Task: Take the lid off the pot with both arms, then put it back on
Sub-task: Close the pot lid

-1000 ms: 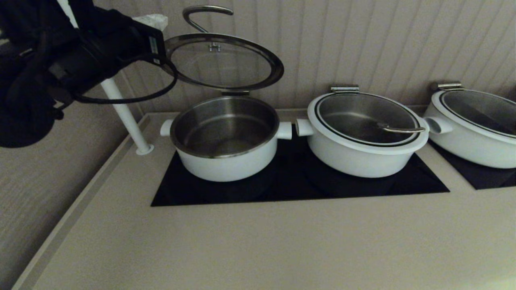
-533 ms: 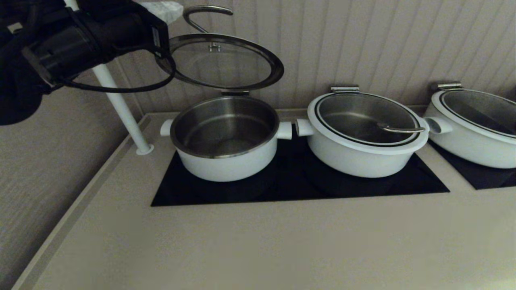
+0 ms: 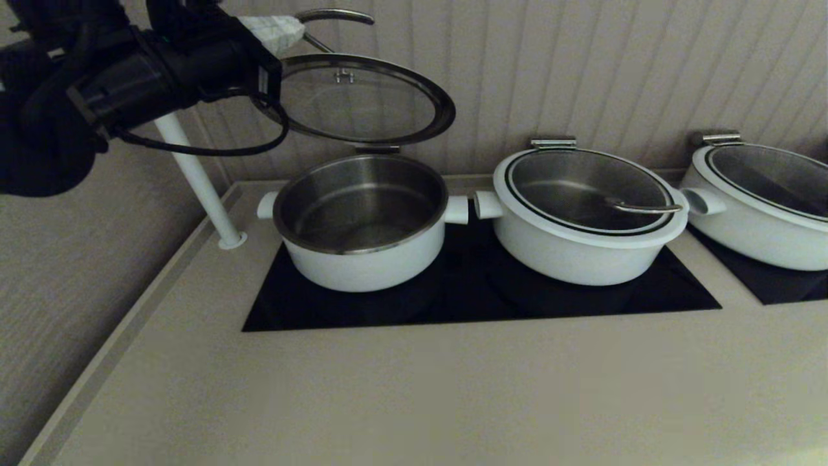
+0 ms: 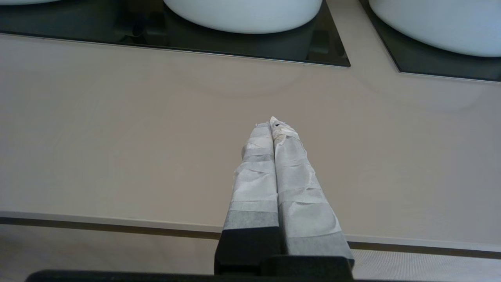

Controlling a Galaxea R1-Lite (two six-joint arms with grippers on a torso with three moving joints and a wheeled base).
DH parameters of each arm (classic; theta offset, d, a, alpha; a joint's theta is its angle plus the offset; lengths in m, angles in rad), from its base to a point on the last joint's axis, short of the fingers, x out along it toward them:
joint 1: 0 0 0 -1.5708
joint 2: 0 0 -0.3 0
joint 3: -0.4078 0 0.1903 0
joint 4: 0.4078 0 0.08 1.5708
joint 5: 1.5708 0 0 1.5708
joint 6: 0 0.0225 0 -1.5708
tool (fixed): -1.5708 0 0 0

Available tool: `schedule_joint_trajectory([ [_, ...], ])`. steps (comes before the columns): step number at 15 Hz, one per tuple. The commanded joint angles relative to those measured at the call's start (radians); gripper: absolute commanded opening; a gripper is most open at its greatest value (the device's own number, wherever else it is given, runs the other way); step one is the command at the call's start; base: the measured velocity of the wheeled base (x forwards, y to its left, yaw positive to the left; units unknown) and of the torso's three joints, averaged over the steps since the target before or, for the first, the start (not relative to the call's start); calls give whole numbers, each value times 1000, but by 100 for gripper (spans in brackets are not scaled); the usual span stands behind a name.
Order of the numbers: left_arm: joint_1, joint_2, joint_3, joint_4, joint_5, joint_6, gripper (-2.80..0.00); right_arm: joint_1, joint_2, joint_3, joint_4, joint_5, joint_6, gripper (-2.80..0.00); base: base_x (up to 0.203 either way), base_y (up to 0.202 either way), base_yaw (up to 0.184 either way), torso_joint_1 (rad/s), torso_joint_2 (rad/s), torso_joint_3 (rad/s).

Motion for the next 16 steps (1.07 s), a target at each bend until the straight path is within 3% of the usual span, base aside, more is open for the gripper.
schedule_joint_trajectory([
  [1,19,35,-12,-4,-2,25,-280,0,1,0,0,1,-1,-280,0,0,0,0,0,0],
  [6,49,98,-127,10,6,20,-280,0,1,0,0,1,-1,-280,0,0,0,0,0,0],
  [10,81,144,-249,95,5,25,-280,0,1,0,0,1,-1,-280,0,0,0,0,0,0],
  [16,106,163,-236,99,0,27,-280,0,1,0,0,1,-1,-280,0,0,0,0,0,0],
])
